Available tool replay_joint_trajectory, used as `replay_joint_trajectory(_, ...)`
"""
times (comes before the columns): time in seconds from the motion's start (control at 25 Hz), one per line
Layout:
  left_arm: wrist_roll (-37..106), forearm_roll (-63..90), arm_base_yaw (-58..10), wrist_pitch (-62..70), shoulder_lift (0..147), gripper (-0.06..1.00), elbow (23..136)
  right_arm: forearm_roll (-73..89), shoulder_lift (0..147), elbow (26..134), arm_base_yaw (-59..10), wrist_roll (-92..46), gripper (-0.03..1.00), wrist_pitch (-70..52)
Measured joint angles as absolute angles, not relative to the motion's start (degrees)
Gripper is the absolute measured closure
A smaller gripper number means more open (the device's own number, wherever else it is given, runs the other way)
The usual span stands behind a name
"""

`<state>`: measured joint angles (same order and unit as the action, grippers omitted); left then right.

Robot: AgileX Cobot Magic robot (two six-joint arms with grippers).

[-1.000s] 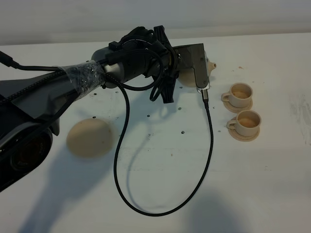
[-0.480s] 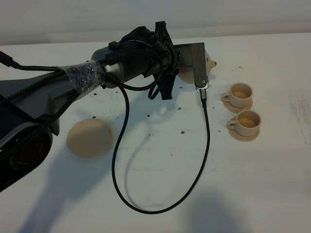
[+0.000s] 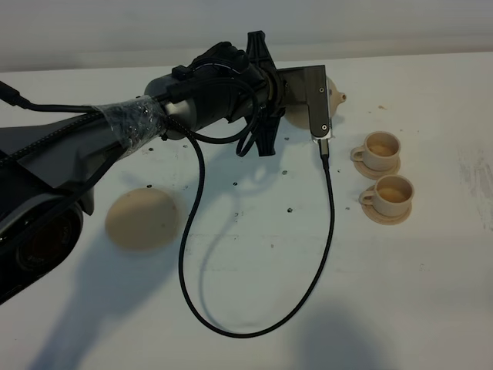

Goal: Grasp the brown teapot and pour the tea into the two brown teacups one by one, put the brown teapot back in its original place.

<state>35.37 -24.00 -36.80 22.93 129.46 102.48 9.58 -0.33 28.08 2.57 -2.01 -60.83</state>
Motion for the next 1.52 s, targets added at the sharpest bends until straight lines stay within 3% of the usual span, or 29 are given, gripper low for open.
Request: replay_joint_trajectory(1.52,44.3,-25.6,-40.1,19.3,132.1,0.84,102.5,9.7,-0.3,28.1,2.6,-2.0,0.43,-60.7)
